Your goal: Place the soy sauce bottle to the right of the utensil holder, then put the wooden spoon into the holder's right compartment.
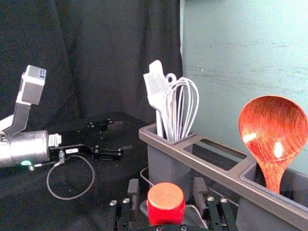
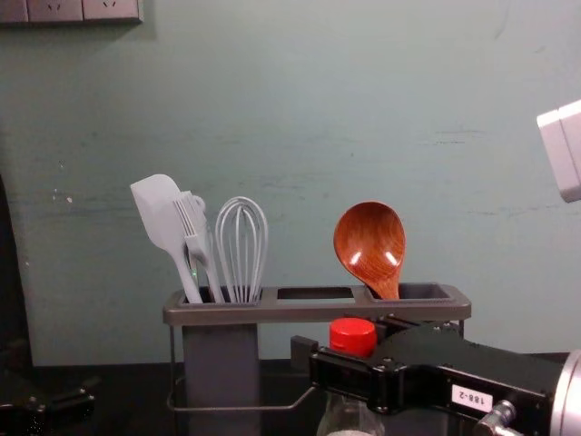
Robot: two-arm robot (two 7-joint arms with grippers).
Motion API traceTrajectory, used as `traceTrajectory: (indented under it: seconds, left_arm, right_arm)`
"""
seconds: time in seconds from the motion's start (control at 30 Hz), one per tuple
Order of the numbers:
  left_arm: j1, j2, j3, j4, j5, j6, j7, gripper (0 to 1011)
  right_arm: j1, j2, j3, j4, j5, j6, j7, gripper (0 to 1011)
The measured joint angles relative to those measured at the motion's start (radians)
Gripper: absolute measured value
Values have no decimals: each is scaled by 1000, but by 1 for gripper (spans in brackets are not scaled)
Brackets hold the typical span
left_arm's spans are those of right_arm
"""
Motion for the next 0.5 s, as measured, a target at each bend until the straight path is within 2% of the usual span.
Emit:
traceTrajectory:
  seconds: [0.03,0.1,0.37,0.5]
  left_arm:
    - [0,0,0,0,0,0,0,1005]
    - [0,0,0,0,0,0,0,1005]
    - [0,0,0,0,0,0,0,1005]
    - [0,0,0,0,0,0,0,1005]
  right_arm:
    - [-1,0,0,0,0,0,0,712]
    - [-1,0,0,0,-2,-1,0,682]
    - [-3,5,0,-7,-4,-2,4,399]
    - [-9,11,4,-25,-4,-1,4,390]
